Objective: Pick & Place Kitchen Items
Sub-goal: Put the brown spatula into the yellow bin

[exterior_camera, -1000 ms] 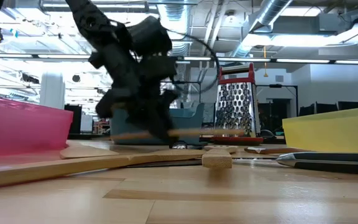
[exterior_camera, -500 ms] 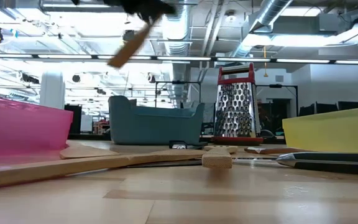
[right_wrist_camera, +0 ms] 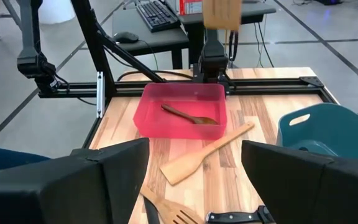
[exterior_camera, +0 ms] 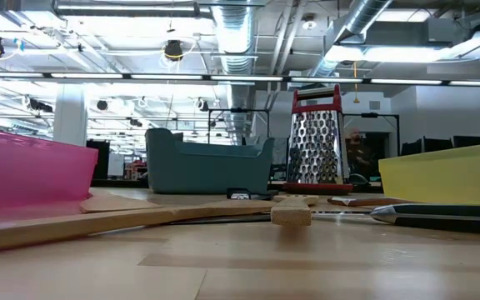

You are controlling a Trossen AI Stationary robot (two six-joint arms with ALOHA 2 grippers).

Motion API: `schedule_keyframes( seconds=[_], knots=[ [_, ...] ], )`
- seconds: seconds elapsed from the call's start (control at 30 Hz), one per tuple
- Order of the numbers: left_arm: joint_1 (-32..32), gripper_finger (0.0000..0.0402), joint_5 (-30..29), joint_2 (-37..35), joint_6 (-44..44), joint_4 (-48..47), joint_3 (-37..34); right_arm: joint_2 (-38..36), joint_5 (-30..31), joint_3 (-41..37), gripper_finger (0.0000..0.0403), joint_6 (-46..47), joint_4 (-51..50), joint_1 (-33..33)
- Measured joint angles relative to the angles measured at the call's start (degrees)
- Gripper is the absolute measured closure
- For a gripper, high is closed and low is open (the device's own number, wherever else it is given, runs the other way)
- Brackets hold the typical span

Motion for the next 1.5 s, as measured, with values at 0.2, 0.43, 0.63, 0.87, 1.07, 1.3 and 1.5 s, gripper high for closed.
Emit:
schedule_keyframes(
  seconds=[0.2, 0.43, 0.63, 0.87, 1.07, 1.3, 1.5],
  knots=[
    [-1.16, 0.0344, 9.65, -0.36, -6.68, 16.66, 0.0, -0.01, 0.0, 0.0, 0.0137, 0.02, -0.02, 0.0],
    [-1.91, 0.0344, 9.76, -0.25, -7.22, 20.57, 0.0, 0.01, 0.0, 0.0, 0.0137, 0.0, -0.07, 0.0],
    [-1.91, 0.0344, 9.76, 0.22, -7.2, 19.23, 0.0, 0.01, 0.0, 0.0, 0.0137, -0.98, -0.11, 0.0],
    [-1.95, 0.0344, 6.34, 2.28, -0.1, 3.55, 0.0, -0.01, -0.02, 0.0, 0.0137, -1.49, -0.16, 0.0],
    [-1.91, 0.0344, -19.17, 6.16, 13.76, -8.23, -0.02, 0.01, -0.02, 0.0, 0.0137, -1.46, -0.36, 0.0],
    [-1.09, 0.0344, -60.17, 13.24, 29.89, -8.34, 0.0, 0.01, -0.02, 0.0, 0.0137, -1.33, -0.37, 0.0],
    [2.16, 0.0343, -73.9, 18.28, 38.71, -7.88, 0.0, -0.01, -0.02, 0.0, 0.0137, -1.31, -0.35, 0.0]
  ],
)
